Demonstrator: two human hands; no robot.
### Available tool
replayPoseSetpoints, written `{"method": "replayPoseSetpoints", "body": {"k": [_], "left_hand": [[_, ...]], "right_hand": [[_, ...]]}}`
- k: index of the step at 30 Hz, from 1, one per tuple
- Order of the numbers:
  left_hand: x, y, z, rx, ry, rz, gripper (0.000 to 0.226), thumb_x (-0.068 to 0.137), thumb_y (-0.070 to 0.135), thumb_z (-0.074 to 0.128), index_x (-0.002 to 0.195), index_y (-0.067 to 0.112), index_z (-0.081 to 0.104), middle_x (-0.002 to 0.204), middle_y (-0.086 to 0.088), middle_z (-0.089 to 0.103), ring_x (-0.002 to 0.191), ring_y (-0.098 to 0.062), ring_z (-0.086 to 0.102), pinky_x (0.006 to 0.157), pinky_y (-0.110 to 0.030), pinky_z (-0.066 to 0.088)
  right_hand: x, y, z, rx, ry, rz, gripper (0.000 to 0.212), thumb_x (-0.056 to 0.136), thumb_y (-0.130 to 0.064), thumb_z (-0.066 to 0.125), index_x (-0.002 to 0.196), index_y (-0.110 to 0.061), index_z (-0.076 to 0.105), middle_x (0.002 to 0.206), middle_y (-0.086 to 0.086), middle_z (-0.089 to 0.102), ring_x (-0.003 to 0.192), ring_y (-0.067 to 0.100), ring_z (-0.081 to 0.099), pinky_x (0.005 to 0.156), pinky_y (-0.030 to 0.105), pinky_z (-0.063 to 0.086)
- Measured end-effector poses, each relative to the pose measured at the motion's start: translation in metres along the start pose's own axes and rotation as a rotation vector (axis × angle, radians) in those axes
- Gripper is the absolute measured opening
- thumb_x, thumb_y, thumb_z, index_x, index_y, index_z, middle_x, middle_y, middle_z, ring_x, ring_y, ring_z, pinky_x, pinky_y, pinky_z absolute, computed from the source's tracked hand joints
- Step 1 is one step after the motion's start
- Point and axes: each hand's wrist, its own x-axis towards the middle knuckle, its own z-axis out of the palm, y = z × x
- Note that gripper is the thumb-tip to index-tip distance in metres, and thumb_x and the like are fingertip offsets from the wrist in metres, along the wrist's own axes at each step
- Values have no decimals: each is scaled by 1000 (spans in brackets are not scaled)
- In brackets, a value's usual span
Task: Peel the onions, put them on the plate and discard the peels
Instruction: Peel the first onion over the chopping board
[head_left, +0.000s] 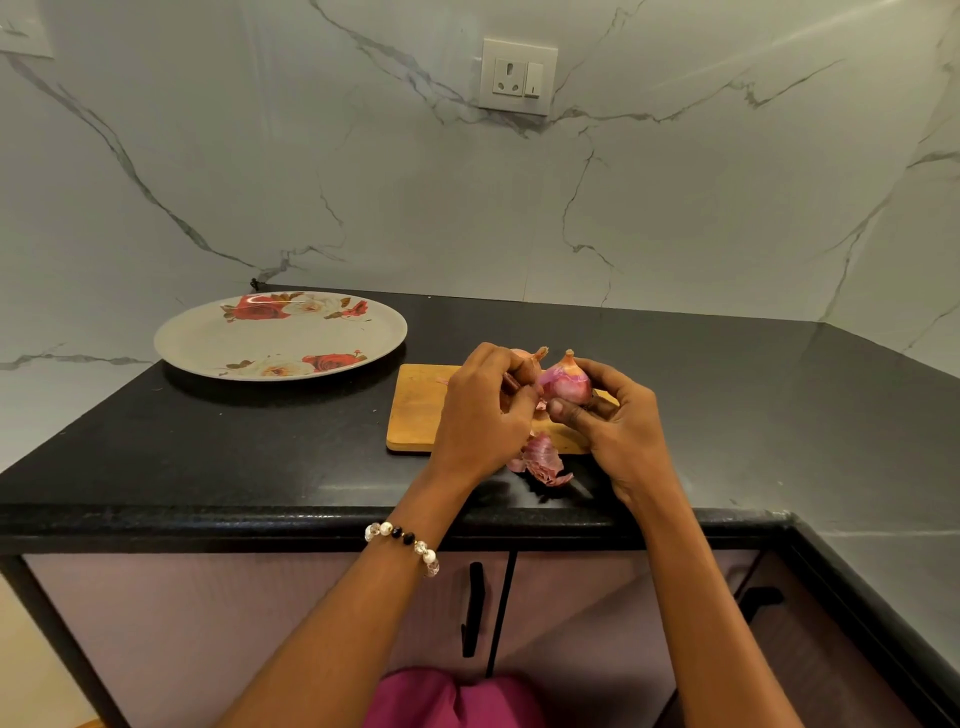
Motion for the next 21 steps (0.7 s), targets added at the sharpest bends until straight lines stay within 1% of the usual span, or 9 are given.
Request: {"method": "replayPoseSetpoints", "body": {"k": [3,6,8,10,11,13,14,17,21], "left_hand": [[0,-4,1,24,35,-55,24,78,-1,69,86,18,56,87,5,57,68,-7,56,59,-9,44],[1,-9,2,65,59,-102,21,82,1,68,97,14,60,92,3,61,76,-9,59,63,-12,47],[2,-9,2,77,90,-118,10,86,19,70,91,16,62,87,6,60,70,-8,59,59,-13,47],[2,-9,2,122,143,-152,19,85,31,70,80,16,60,78,5,60,64,-7,56,55,-17,46],[2,-10,2,148,163,-165,21,85,30,71,76,15,59,75,3,59,62,-8,55,55,-20,46],[2,-11,1,160,170,-168,17,82,21,72,76,14,58,76,1,58,64,-9,54,56,-24,48],[2,-11,1,145,155,-146,14,81,14,72,81,13,58,80,1,58,66,-9,54,58,-22,49],[2,-10,0,105,79,-50,29,77,-1,71,99,14,61,93,2,61,77,-5,57,65,-12,49],[1,-8,1,61,56,18,16,80,10,74,96,13,72,88,-1,67,70,2,55,66,-5,44]], "right_hand": [[0,1,0,-6,1,0,60,66,-18,81,123,-17,64,114,7,71,103,22,71,89,49,58],[0,3,0,-11,-2,2,57,70,-10,82,125,-15,64,114,8,71,103,22,71,89,49,59],[0,3,0,-13,-8,4,60,68,-16,82,125,-15,64,114,7,71,102,22,71,88,48,59],[-1,2,0,-13,-14,4,64,64,-22,81,125,-14,64,114,7,71,102,22,71,87,48,59],[-1,2,0,-13,-13,3,65,63,-23,82,125,-14,64,114,8,71,102,22,71,87,48,59],[-1,2,0,-16,-18,-1,66,62,-23,82,125,-14,64,114,8,71,102,22,71,87,47,59],[-1,2,0,-18,-23,-5,65,62,-23,82,124,-15,64,114,7,71,102,22,71,86,47,60],[-1,0,1,-21,-39,-13,62,62,-22,81,122,-18,65,115,6,70,102,20,71,85,42,60],[-2,0,0,-19,-55,-22,61,65,-21,81,123,-16,64,116,6,70,103,20,71,86,40,60]]}}
